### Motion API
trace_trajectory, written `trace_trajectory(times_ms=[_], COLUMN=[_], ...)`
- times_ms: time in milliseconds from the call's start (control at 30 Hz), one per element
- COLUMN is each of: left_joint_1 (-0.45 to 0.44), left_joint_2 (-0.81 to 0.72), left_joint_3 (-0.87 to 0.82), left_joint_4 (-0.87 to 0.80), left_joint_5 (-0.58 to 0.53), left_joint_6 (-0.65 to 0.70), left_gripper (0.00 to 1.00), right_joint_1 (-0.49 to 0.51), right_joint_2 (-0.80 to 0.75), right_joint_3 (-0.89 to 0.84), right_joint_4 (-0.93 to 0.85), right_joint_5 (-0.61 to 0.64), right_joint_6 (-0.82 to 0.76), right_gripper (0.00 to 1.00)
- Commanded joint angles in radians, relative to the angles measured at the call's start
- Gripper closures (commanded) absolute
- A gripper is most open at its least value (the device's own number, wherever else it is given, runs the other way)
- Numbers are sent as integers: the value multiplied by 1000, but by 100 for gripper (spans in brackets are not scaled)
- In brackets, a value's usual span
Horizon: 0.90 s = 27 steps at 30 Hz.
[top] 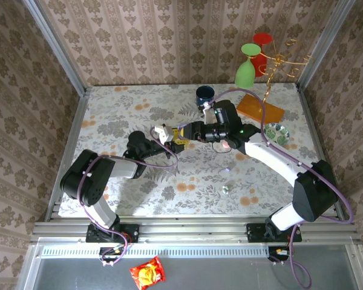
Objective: Insert wireless bluetooth earbuds into charging case
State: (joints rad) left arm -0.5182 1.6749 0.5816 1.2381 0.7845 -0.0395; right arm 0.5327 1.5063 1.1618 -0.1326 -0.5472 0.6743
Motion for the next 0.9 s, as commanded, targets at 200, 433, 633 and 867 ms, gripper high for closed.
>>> trace_trajectory(times_ms=[200,433,633,867], left_joint_1=[34,55,86,106], left_joint_2=[-43,-94,-105,-103], left_joint_3=[-12,-57,-79,-82], left_joint_4=[56,55,55,55], left_joint_5=[18,44,46,50], left_joint_6=[33,35,29,25], left_gripper=[66,65,66,66], right_joint_1=[-53,-136,-132,-132], right_joint_2=[-210,-275,-175,-30], right_joint_3=[-104,-176,-172,-252], right_joint_4=[-66,-323,-522,-417], right_joint_5=[128,450,708,538], right_joint_6=[-119,-264,-336,-252], right_gripper=[52,51,51,48])
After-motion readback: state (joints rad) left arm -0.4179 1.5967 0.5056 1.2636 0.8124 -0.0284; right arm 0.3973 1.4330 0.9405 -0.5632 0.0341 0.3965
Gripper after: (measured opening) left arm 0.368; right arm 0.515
